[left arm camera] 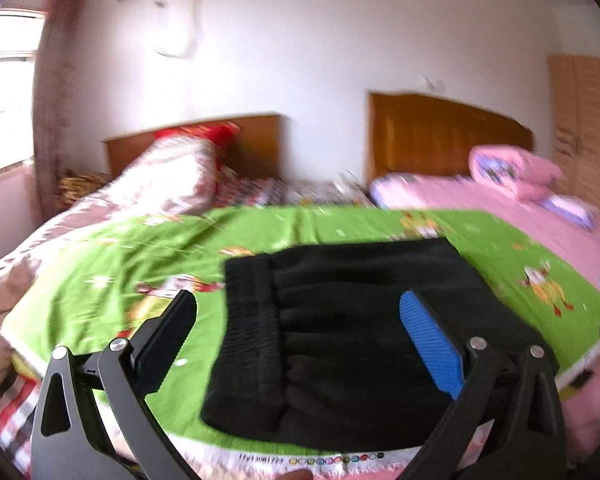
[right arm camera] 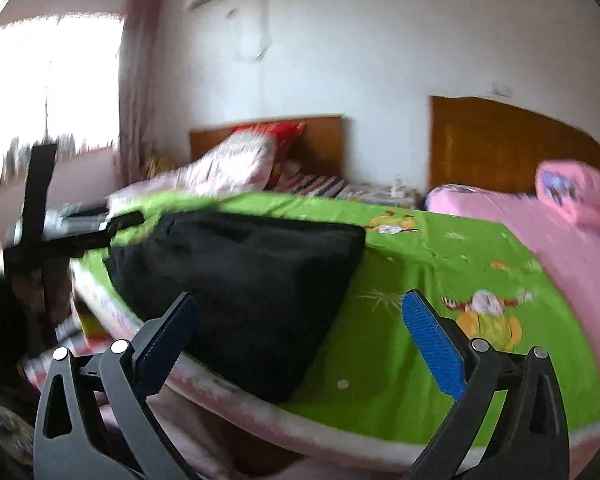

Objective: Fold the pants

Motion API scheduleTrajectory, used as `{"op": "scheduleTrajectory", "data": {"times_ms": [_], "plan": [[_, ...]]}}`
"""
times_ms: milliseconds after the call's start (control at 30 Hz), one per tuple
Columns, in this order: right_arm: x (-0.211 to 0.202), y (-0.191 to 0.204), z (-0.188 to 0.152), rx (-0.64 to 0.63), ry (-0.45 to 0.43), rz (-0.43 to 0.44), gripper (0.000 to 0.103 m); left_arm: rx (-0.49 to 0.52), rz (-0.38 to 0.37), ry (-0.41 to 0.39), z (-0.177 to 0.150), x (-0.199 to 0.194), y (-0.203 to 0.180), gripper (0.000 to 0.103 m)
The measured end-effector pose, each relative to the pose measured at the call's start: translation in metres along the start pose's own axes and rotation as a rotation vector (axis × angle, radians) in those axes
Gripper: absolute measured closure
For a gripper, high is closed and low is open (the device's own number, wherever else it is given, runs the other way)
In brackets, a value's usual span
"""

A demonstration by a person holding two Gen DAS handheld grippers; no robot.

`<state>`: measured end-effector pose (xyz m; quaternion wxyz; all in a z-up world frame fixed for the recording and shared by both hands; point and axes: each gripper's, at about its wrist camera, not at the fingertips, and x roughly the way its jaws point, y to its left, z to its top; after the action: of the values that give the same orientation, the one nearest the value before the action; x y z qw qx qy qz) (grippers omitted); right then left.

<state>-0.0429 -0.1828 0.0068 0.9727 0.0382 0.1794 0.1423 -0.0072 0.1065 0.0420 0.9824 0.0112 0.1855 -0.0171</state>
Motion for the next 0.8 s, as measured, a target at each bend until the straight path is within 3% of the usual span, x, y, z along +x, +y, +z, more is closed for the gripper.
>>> {"op": "scheduleTrajectory", "data": {"times_ms": [133, 300, 800], "plan": [[-0.009, 0.004, -0.001, 0.004, -0.067, -0.031, 0.005, -0.038, 0.072, -0.049, -0.007, -0.03, -0.016, 0.001], [-0.004, 0.015, -0.013, -0.022, -0.015, 0.026, 0.005, 0.017, 0.029, -0.037, -0.023, -0.035, -0.05, 0.001], [-0.002, 0.03, -0.021, -0.061, 0.023, 0.031, 0.005, -0.001, 0.015, 0.03, -0.033, -0.024, -0.042, 0.001]]}}
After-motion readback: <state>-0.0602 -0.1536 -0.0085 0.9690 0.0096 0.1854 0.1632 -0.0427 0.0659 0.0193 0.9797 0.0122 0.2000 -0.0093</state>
